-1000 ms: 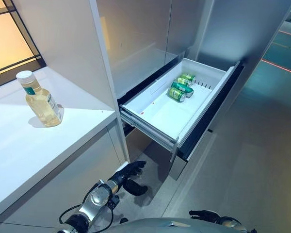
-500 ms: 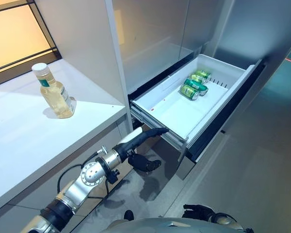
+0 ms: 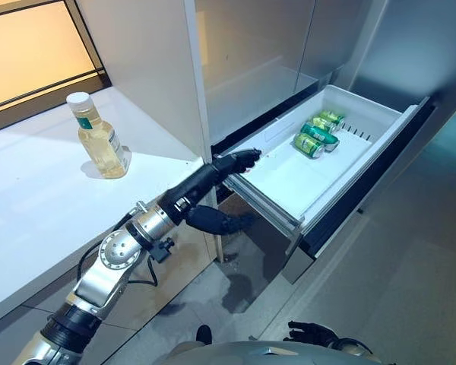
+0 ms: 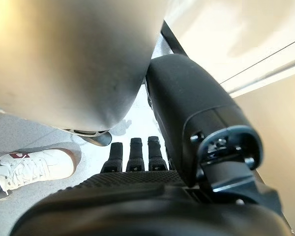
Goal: Put drinks into fridge and close the fridge
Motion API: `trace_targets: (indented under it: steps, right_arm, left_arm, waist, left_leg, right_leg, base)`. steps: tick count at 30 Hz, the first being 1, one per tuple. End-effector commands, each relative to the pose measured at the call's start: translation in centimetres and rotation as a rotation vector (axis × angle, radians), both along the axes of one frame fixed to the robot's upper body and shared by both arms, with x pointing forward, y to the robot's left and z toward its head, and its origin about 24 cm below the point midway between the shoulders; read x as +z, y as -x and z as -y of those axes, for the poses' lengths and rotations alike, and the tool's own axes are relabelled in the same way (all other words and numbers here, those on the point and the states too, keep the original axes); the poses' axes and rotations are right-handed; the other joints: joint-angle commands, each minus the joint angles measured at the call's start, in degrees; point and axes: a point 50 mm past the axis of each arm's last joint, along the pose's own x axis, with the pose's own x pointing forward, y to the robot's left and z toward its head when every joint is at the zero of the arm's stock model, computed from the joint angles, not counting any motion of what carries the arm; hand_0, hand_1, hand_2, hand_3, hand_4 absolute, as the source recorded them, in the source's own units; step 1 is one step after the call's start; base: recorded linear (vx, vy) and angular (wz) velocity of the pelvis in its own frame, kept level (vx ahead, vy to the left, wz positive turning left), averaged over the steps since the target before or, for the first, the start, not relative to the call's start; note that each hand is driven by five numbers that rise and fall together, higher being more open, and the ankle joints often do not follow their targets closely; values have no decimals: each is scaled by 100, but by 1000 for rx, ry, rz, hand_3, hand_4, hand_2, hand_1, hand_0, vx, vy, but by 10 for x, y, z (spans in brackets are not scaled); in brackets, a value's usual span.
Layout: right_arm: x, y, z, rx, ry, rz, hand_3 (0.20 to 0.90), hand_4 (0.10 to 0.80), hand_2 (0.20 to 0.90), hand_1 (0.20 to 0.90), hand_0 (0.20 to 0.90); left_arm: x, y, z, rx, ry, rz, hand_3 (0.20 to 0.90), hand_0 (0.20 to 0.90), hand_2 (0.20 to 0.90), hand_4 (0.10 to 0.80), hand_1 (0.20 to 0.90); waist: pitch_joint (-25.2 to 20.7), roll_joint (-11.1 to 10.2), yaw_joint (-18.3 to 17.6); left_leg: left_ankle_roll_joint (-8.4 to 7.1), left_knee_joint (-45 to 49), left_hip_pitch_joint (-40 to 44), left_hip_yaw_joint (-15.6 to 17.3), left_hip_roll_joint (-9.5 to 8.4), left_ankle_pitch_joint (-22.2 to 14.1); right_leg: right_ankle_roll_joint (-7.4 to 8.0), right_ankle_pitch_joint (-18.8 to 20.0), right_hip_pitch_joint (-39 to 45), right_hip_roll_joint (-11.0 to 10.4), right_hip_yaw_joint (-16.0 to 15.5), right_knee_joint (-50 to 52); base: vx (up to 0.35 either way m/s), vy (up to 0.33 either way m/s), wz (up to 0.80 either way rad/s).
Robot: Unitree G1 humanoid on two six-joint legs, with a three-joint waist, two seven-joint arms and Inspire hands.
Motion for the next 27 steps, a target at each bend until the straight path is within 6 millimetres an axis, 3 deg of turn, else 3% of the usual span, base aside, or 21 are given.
trace_targets:
  steps: [1,13,18,23,27]
  right_arm:
    - [-2,5,-3,0,-15,0,900,800,900,900,900]
    - [-4,12,-4,-12,-18,-10,900,800,900,900,900]
    - [-5,16,-5,-17,-18,-18,900,800,900,900,900]
    - [-5,17,-4,-18,-17,-25,900,800,900,900,900]
    - [-6,17,-5,-27,-19,-32,900,800,900,900,900]
  left_arm:
    - [76,0,-2,32,180,413,900,900,900,800,900]
    - [99,3,-32,309,240,617,900,900,900,800,900]
    - [109,13,-47,412,301,733,900,900,900,800,900]
    - [106,12,-67,611,353,747,900,900,900,800,900]
    - [91,9,-82,769,363,704,900,900,900,800,900]
  waist:
    - [-159,-6,95]
    - [-260,-36,99]
    - [-308,-41,123]
    - [-331,-50,132]
    - [-351,-65,155]
  left_leg:
    - [268,13,224,-387,-332,-963]
    - [243,13,254,-457,-344,-986]
    - [224,13,259,-479,-342,-993]
    - [214,13,268,-506,-348,-994]
    - [212,13,271,-531,-348,-992]
  right_leg:
    - [123,80,-459,172,188,127]
    - [86,40,-410,197,228,96]
    - [78,21,-397,193,217,90]
    - [59,6,-380,198,215,87]
    - [39,-11,-372,197,206,92]
  base:
    - [0,0,0]
    - [0,0,0]
    - [12,2,0]
    - [20,2,0]
    - [19,-1,1]
